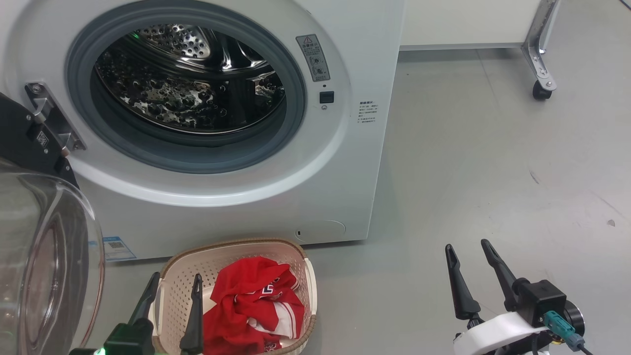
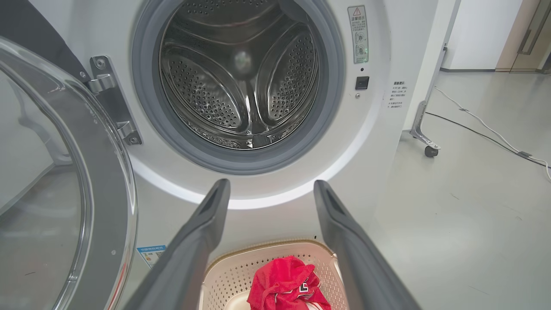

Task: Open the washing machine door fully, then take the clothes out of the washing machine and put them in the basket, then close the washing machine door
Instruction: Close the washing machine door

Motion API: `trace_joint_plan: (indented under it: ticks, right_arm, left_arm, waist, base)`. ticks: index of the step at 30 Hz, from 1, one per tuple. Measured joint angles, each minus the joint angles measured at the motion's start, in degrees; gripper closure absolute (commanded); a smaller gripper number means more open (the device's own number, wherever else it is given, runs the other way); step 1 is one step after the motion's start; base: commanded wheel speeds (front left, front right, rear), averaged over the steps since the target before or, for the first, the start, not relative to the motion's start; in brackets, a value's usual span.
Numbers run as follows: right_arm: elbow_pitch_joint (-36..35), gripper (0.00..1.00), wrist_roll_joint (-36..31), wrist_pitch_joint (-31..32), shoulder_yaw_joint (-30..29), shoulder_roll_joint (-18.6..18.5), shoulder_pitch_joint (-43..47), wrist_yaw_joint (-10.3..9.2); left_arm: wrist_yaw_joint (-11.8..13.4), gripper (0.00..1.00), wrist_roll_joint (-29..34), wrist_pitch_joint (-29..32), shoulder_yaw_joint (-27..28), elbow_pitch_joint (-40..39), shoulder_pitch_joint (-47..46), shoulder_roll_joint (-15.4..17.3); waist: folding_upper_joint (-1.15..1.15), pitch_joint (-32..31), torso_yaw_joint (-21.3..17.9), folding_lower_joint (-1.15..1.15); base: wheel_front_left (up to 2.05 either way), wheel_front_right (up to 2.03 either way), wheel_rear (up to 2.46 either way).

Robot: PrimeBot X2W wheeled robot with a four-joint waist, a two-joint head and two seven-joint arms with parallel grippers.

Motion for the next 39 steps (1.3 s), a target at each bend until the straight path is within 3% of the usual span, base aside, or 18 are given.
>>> trace_joint_plan:
  ticks: [39]
  right_arm:
    - [-0.34,0.00,0.00,0.00,0.07,0.03,0.58,0.02]
  left_arm:
    - [1.32,0.00,0.79,4.36,-0.25,-7.88,4.14,0.33]
  waist:
    - [0.00,-0.77,0.02,0.00]
  base:
    - [-0.15,0.15,0.00]
